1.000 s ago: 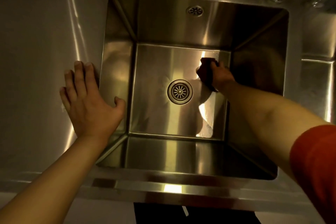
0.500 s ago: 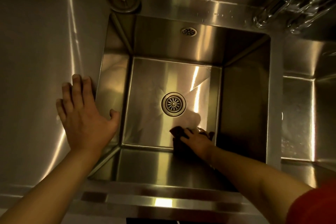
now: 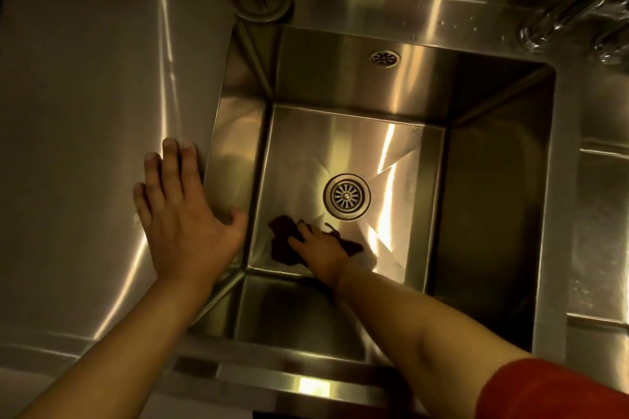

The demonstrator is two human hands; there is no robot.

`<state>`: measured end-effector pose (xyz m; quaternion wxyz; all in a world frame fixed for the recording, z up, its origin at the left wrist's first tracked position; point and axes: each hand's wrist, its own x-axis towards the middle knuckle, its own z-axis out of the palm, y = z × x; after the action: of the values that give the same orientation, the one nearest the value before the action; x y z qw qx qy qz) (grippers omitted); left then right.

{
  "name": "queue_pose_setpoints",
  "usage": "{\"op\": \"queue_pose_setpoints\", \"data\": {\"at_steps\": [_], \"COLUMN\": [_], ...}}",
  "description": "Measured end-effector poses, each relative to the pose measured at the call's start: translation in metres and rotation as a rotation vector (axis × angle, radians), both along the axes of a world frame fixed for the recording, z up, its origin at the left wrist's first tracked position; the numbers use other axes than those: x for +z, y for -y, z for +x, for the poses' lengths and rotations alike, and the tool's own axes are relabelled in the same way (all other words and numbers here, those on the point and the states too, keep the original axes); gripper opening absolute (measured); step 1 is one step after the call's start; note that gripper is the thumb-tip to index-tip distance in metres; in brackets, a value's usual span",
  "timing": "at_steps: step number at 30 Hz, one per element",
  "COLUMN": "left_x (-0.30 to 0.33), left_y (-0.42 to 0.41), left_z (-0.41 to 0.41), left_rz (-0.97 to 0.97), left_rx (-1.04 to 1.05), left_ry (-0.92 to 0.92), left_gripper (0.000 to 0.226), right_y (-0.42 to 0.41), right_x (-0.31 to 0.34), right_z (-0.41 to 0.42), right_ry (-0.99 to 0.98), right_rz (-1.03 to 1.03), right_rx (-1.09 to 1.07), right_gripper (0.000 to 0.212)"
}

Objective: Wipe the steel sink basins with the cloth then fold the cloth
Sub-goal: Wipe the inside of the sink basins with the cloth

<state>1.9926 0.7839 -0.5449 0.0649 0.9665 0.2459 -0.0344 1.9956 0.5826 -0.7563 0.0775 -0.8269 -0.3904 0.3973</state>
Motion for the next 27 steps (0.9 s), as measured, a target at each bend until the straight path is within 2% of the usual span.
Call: {"op": "queue_pose_setpoints", "data": {"at_steps": [3, 7, 11, 13, 16, 20, 24, 25, 27], "left_x": [-0.001, -0.002, -0.002, -0.002, -0.002, -0.001, -0.001, -0.002, -0.002], "left_y": [0.0, 0.001, 0.001, 0.001, 0.002, 0.001, 0.001, 0.001, 0.001], "left_z": [0.0, -0.001, -0.001, -0.001, 0.0, 0.0, 0.0, 0.0, 0.0], "left_rz": [0.001, 0.012, 0.014, 0.021, 0.019, 0.014, 0.019, 0.018, 0.017], "left_rx": [0.008, 0.001, -0.003, -0.004, -0.002, -0.007, -0.006, -0.007, -0.002], "left_ry": [-0.001, 0.016, 0.007, 0.013, 0.024, 0.023, 0.022, 0.024, 0.027], "left_gripper": [0.109, 0.107, 0.109, 0.109, 0.109, 0.112, 0.114, 0.114, 0.114], "right_y": [-0.05, -0.072, -0.03, 0.001, 0.052, 0.125, 0.163, 0.165, 0.173], "right_x": [-0.012, -0.03, -0.04, -0.041, -0.039, -0.033, -0.026, -0.022, -0.018], "right_z": [0.025, 0.087, 0.147, 0.169, 0.185, 0.169, 0.116, 0.101, 0.066], "right_ry": [0.061, 0.182, 0.305, 0.31, 0.318, 0.276, 0.269, 0.25, 0.183], "right_rz": [0.048, 0.079, 0.049, -0.006, -0.107, -0.221, -0.284, -0.28, -0.277], "right_rx": [-0.065, -0.004, -0.141, -0.214, -0.379, -0.591, -0.642, -0.618, -0.505], "right_gripper": [0.054, 0.056, 0.07, 0.082, 0.086, 0.082, 0.078, 0.082, 0.103]}}
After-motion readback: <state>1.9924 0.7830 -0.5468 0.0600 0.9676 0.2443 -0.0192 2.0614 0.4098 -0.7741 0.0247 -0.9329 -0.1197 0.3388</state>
